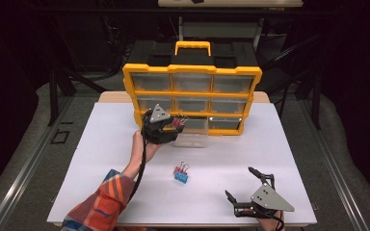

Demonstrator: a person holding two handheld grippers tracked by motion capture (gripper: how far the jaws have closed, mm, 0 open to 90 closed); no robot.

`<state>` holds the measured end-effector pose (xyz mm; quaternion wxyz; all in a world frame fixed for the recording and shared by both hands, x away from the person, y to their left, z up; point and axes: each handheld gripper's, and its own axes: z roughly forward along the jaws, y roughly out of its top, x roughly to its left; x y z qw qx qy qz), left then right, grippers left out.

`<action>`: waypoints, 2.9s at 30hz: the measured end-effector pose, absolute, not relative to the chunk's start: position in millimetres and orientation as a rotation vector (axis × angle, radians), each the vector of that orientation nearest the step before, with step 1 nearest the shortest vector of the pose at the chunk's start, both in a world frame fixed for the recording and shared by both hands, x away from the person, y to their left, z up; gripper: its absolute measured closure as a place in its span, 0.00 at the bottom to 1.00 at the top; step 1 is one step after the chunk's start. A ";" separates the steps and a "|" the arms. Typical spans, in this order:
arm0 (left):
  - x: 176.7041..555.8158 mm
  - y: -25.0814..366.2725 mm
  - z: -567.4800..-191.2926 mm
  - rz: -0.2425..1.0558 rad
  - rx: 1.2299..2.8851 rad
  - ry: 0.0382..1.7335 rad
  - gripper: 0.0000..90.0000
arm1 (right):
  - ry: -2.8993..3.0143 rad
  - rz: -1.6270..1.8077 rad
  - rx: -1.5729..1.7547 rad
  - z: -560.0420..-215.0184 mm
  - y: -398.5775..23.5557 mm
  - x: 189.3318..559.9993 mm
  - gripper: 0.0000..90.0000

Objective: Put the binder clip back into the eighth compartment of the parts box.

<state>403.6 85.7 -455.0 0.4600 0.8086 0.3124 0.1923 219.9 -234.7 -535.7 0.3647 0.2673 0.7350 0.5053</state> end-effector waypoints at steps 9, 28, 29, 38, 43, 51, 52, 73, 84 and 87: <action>410.2 75.9 -463.3 0.466 1.995 0.789 0.55 | 1.898 1.299 0.687 -535.8 -234.3 219.8 0.00; 412.4 72.4 -469.9 0.452 2.047 0.792 0.24 | 1.904 1.295 0.684 -536.1 -233.9 220.1 0.00; 409.7 73.9 -468.9 0.464 2.049 0.782 0.21 | 1.903 1.296 0.684 -536.1 -233.9 220.1 0.00; 382.9 95.3 -466.9 0.473 2.056 0.712 0.06 | 1.907 1.292 0.688 -536.3 -233.5 220.2 0.00; 367.6 105.1 -474.5 0.464 2.062 0.705 0.02 | 1.910 1.291 0.688 -536.4 -233.4 220.3 0.00; 344.4 109.8 -495.6 0.442 2.065 0.728 0.00 | 1.914 1.286 0.693 -536.7 -233.1 220.7 0.00; 340.7 110.2 -498.2 0.438 2.060 0.731 0.00 | 1.914 1.286 0.693 -536.7 -233.2 220.9 0.00; 300.4 105.2 -523.0 0.449 2.059 0.750 0.00 | 1.914 1.286 0.692 -536.2 -230.9 220.2 0.00; 293.5 87.7 -536.0 0.418 2.077 0.771 0.00 | 1.916 1.286 0.687 -536.4 -231.0 220.3 0.00; 291.3 82.4 -539.2 0.429 2.091 0.765 0.03 | 1.926 1.282 0.693 -537.1 -230.5 221.4 0.00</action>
